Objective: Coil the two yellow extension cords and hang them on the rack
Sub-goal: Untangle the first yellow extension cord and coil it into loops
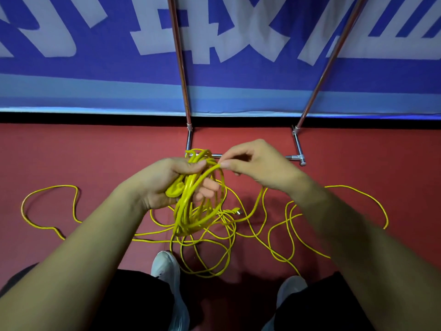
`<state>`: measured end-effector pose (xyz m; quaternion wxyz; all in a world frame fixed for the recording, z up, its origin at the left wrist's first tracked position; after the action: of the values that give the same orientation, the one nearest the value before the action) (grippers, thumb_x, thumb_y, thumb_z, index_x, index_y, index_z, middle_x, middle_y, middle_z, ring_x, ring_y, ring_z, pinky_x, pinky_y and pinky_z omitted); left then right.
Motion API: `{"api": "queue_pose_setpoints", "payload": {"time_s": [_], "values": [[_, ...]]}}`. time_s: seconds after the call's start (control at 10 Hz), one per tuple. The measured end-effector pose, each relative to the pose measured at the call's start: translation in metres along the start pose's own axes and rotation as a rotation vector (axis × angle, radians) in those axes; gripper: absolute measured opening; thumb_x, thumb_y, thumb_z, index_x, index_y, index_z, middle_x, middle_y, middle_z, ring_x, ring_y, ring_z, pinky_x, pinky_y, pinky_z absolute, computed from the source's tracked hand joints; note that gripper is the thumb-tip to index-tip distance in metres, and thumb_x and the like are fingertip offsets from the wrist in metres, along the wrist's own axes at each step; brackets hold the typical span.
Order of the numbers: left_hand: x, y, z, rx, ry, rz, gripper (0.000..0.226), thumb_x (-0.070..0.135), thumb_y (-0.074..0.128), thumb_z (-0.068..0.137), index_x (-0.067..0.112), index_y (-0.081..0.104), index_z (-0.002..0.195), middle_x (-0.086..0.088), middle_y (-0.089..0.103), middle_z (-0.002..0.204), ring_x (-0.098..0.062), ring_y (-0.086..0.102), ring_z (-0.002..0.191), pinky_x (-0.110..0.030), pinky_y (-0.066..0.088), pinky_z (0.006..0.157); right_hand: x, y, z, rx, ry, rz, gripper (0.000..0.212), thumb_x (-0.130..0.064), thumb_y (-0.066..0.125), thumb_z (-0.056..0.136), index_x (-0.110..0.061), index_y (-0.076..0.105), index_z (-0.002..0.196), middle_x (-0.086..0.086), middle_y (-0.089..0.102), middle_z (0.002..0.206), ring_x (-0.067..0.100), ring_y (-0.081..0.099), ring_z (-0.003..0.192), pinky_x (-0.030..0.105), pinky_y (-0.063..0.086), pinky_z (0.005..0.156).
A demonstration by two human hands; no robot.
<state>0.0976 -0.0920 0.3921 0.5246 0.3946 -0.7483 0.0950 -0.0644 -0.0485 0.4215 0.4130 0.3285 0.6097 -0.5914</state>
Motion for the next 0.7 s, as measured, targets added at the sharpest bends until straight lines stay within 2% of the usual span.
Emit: {"api": "queue_pose_setpoints", "payload": {"time_s": [0.1,0.2,0.3,0.4,0.5,0.6,0.7], "values": [[0.012,0.021,-0.012,-0.015,0.007,-0.012,0.017,0.027,0.054,0.072,0.011,0.052,0.078,0.005,0.056,0.043,-0.002,0.054,0.037,-0.016,0.043,0.04,-0.006,0.008,0.004,0.041,-0.025,-0.027,0.01,-0.017,0.071,0.087,-0.009,0.071,0.082,-0.008,0.055,0.059,0.001,0.043,0.055,0.019,0.036,0.055],[0.011,0.01,-0.006,-0.003,0.034,-0.078,0.022,0.027,0.059,0.072,0.009,0.052,0.082,0.005,0.054,0.046,-0.005,0.052,0.038,-0.018,0.042,0.04,0.019,-0.004,0.0,-0.009,0.069,-0.079,0.02,-0.022,0.07,0.089,-0.008,0.066,0.076,-0.009,0.049,0.053,0.0,0.039,0.051,0.023,0.034,0.051],[0.015,0.002,-0.006,-0.099,0.039,-0.275,0.029,0.025,0.077,0.068,0.007,0.059,0.082,0.003,0.043,0.052,-0.01,0.042,0.04,-0.019,0.041,0.043,0.059,-0.017,-0.008,-0.115,0.202,-0.127,0.018,-0.02,0.065,0.093,-0.004,0.068,0.086,0.009,0.066,0.069,0.007,0.058,0.065,0.04,0.05,0.069],[0.017,-0.006,-0.002,-0.117,0.046,-0.308,0.04,0.024,0.087,0.06,0.005,0.06,0.083,0.002,0.041,0.055,-0.011,0.04,0.042,-0.02,0.04,0.045,0.086,-0.027,-0.013,-0.09,0.3,0.033,0.015,-0.011,0.062,0.093,0.003,0.067,0.092,0.015,0.069,0.08,0.018,0.066,0.079,0.039,0.052,0.086],[0.015,-0.008,-0.001,-0.098,0.023,-0.295,0.045,0.025,0.091,0.054,0.006,0.061,0.082,0.001,0.041,0.055,-0.012,0.041,0.042,-0.02,0.04,0.044,0.092,-0.025,-0.013,-0.059,0.322,0.097,0.01,-0.008,0.061,0.093,0.001,0.063,0.095,0.012,0.067,0.077,0.021,0.066,0.073,0.035,0.051,0.078],[0.013,-0.009,-0.002,-0.091,0.0,-0.263,0.044,0.027,0.093,0.049,0.007,0.066,0.077,0.0,0.046,0.055,-0.013,0.046,0.043,-0.021,0.045,0.044,0.085,-0.027,-0.008,0.093,0.309,0.177,0.005,-0.006,0.06,0.094,-0.011,0.062,0.095,0.007,0.059,0.066,0.013,0.056,0.052,0.022,0.044,0.054],[0.013,-0.012,-0.005,-0.096,-0.008,-0.222,0.046,0.031,0.096,0.042,0.008,0.071,0.074,-0.004,0.057,0.059,-0.018,0.058,0.048,-0.023,0.05,0.047,0.071,-0.033,-0.003,0.207,0.253,0.172,0.008,-0.009,0.061,0.093,-0.013,0.067,0.097,0.008,0.052,0.064,0.009,0.045,0.052,0.016,0.037,0.047]]}}
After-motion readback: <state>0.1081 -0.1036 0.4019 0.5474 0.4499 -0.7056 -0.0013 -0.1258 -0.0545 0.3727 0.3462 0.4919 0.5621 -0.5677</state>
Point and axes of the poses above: each hand's wrist, its own z-axis towards the middle knuckle, its own y-axis out of the palm, x = y × z, the point moved 6 cm from there along z, towards the middle knuckle
